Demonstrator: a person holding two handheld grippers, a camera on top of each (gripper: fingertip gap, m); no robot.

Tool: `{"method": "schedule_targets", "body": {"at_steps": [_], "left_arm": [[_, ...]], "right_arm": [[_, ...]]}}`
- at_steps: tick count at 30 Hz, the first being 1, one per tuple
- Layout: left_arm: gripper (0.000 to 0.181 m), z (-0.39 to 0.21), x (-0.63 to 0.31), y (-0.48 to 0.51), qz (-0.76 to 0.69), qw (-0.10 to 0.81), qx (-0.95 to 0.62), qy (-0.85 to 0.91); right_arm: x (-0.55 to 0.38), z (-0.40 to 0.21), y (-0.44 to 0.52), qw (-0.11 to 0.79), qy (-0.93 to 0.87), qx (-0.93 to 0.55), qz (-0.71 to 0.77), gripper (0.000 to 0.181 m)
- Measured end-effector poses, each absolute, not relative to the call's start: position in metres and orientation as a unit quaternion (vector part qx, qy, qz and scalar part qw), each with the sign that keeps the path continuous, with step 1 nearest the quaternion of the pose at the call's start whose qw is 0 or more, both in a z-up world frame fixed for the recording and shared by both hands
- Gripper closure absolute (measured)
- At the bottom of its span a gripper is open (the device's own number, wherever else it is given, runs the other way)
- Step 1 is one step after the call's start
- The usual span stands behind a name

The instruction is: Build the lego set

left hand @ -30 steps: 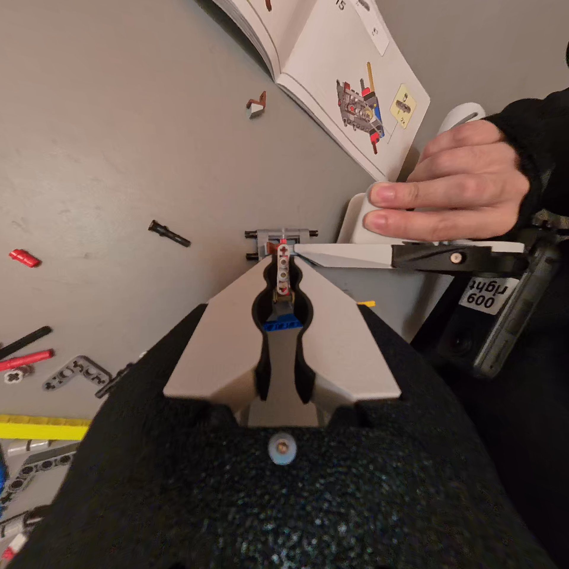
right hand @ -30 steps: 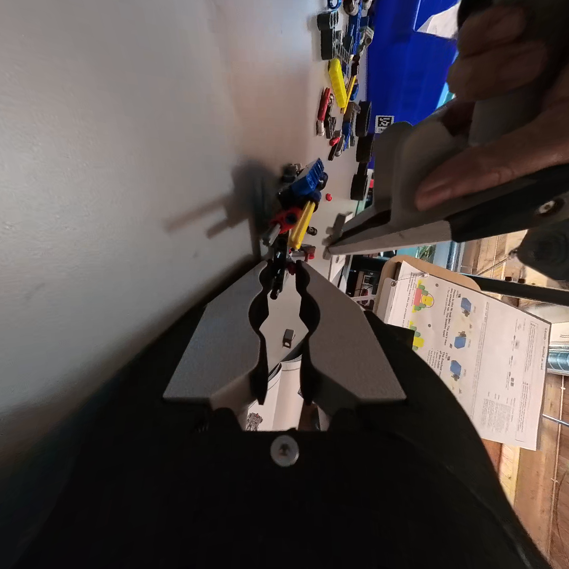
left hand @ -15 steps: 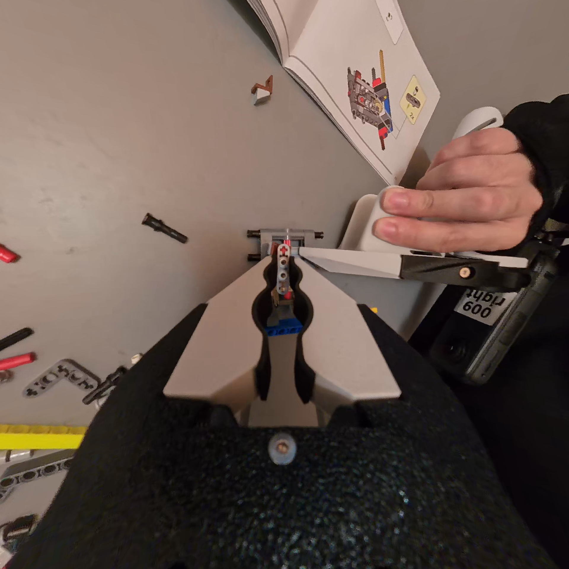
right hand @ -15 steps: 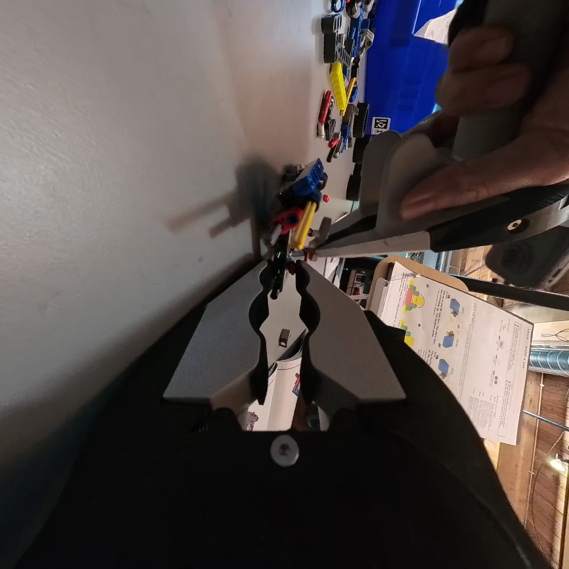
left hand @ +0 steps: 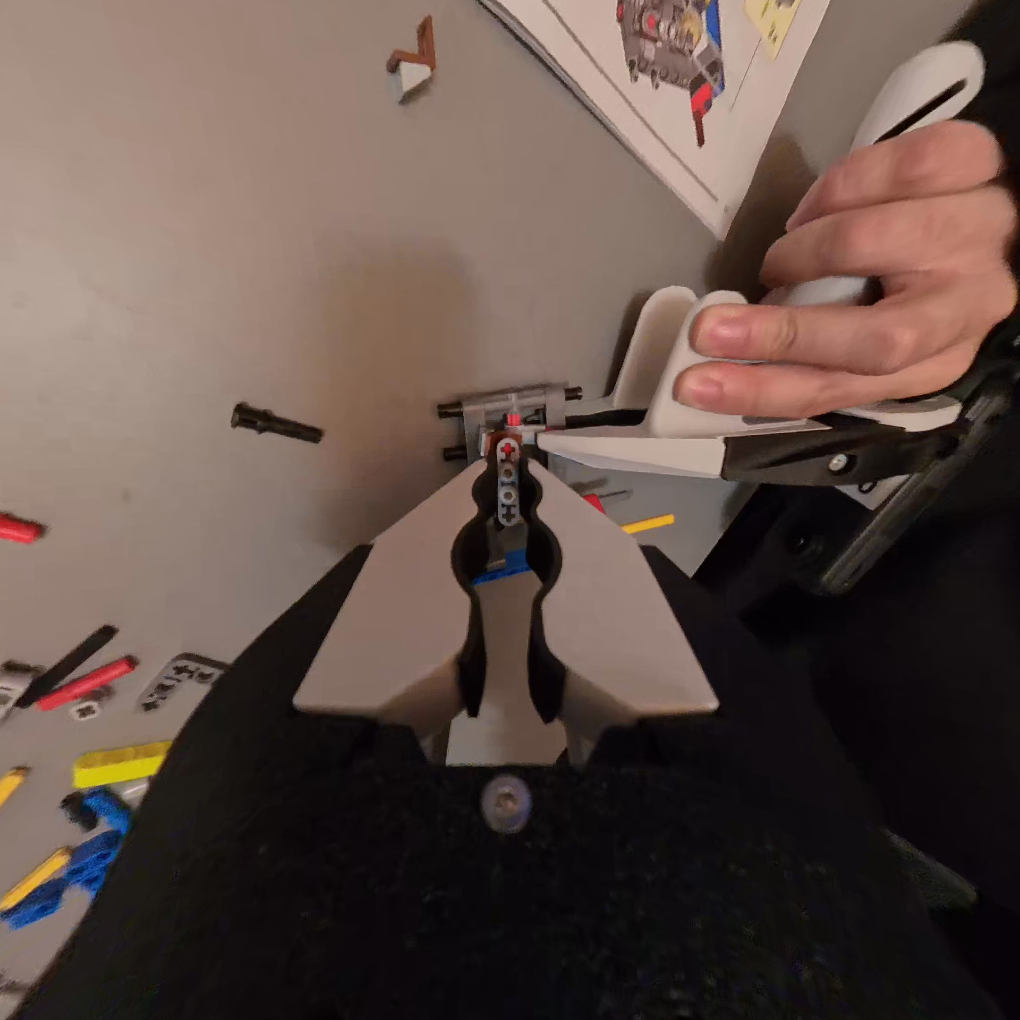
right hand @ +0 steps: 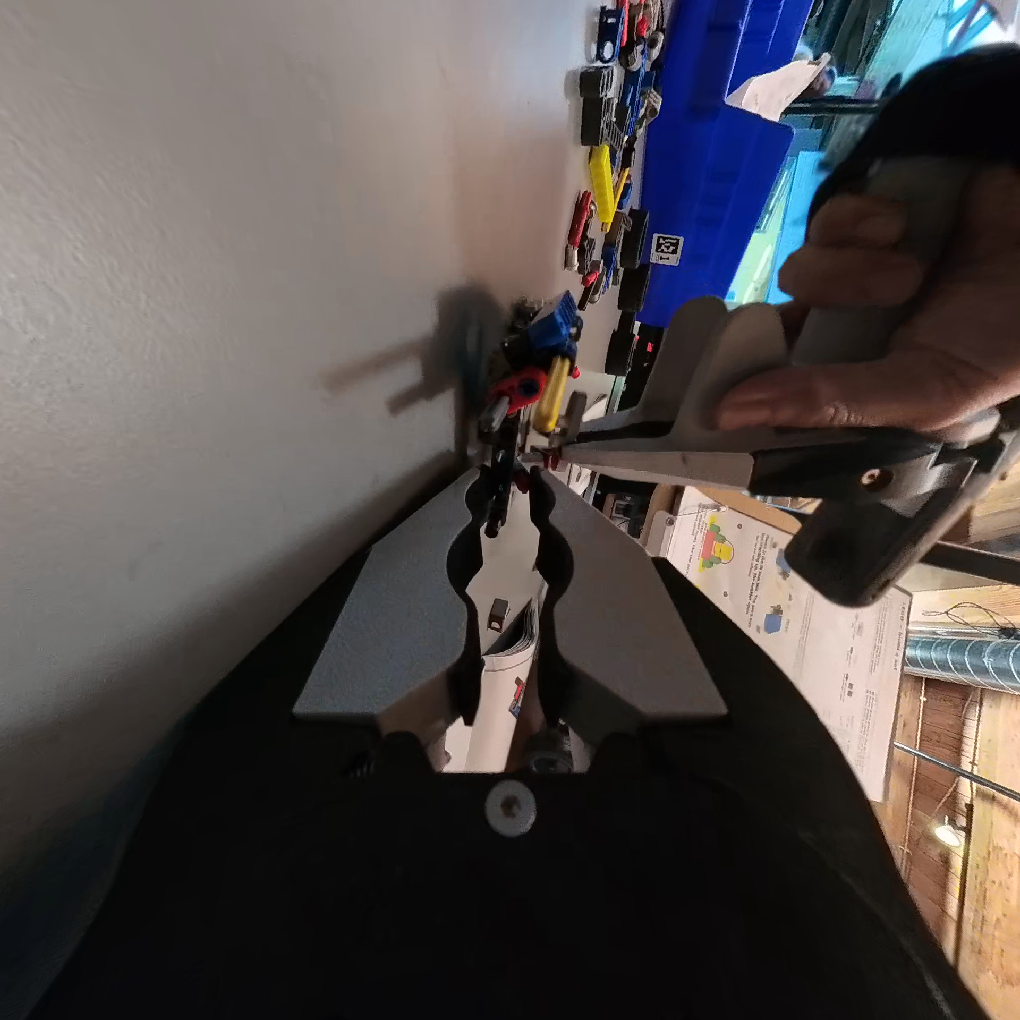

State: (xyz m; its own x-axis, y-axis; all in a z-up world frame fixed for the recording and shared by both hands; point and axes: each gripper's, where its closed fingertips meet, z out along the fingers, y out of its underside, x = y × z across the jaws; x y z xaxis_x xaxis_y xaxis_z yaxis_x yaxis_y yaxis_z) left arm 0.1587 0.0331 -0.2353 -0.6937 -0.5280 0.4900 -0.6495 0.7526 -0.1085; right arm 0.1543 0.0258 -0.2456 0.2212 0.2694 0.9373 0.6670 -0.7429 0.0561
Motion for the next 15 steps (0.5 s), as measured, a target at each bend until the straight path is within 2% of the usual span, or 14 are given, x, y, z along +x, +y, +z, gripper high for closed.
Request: {"method": "schedule_targets", "body": {"at_steps": [8,15], "left_arm": [[0.176,-0.2374,0.155,0.0344,0.056,0.272,0.289,-0.916],[0.177,-0.2372,0.1519,0.0363,0.043,0.293,0.25,-0.922]], "right_arm": [[0.1521,-0.2455,0.0272,0.195,-0.311,-0.758,-0.539,0.169],[0.148,-0.2453,0.0295,0.209,-0.318,-0.754,-0.535,0.169]]}}
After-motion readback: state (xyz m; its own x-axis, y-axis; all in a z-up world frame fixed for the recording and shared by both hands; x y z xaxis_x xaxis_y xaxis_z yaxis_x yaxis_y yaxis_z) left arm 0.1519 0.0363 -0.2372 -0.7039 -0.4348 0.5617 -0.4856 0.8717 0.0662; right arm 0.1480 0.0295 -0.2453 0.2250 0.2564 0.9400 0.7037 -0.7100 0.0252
